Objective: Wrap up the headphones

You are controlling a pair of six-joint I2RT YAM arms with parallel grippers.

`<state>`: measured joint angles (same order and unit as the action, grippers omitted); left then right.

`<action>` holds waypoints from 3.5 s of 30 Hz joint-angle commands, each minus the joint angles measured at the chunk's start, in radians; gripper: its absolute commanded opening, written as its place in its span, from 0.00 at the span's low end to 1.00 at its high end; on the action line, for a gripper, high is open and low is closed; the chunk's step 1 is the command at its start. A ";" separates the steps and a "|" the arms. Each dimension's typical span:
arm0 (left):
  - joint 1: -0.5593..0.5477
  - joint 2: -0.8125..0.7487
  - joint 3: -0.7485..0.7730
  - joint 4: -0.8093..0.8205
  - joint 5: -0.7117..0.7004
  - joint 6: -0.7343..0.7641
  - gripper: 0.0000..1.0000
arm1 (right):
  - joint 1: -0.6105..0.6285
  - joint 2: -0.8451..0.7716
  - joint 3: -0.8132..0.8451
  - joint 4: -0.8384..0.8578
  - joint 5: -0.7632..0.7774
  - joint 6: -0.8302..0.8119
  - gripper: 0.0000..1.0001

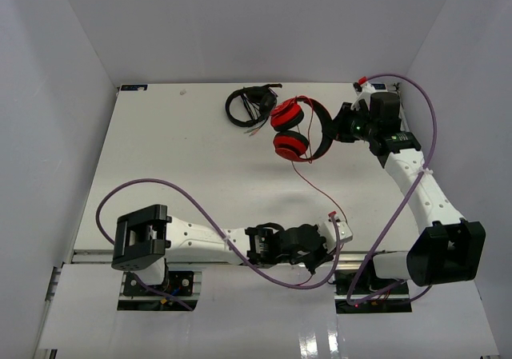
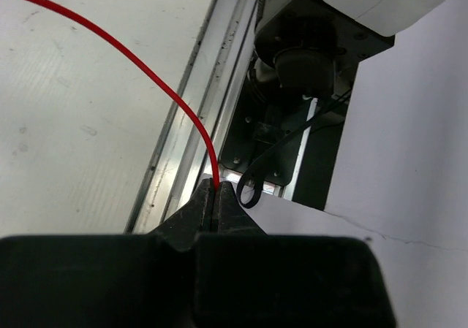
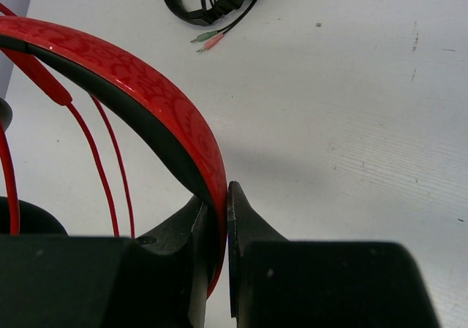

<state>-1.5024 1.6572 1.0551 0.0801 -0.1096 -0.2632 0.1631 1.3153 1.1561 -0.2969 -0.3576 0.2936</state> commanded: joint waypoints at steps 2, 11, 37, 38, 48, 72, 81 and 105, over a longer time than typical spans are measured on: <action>-0.014 -0.005 0.055 0.073 0.090 -0.022 0.00 | -0.008 0.015 0.060 0.069 0.063 0.052 0.08; -0.065 -0.025 0.049 0.069 0.129 -0.036 0.00 | -0.010 0.125 0.103 0.055 0.242 0.081 0.08; -0.190 -0.195 0.305 -0.357 0.012 0.045 0.00 | -0.022 0.168 0.010 0.171 0.272 -0.062 0.08; -0.190 -0.202 0.320 -0.383 -0.011 0.052 0.00 | -0.022 0.160 -0.002 0.181 0.255 -0.079 0.08; -0.190 -0.279 0.465 -0.568 -0.148 0.143 0.00 | -0.044 0.144 -0.036 0.201 0.064 -0.161 0.08; -0.190 -0.370 0.234 -0.456 -0.058 0.085 0.00 | -0.108 0.199 -0.001 0.210 -0.287 -0.034 0.08; -0.190 -0.464 0.062 -0.349 -0.072 0.047 0.00 | -0.140 0.225 0.019 0.213 -0.355 0.023 0.08; -0.084 -0.229 0.276 -0.551 -0.177 -0.068 0.00 | -0.102 0.158 -0.019 0.200 -0.303 -0.019 0.08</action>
<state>-1.6181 1.4461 1.2586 -0.4841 -0.3327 -0.3031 0.0601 1.5047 1.1164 -0.1463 -0.6282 0.2690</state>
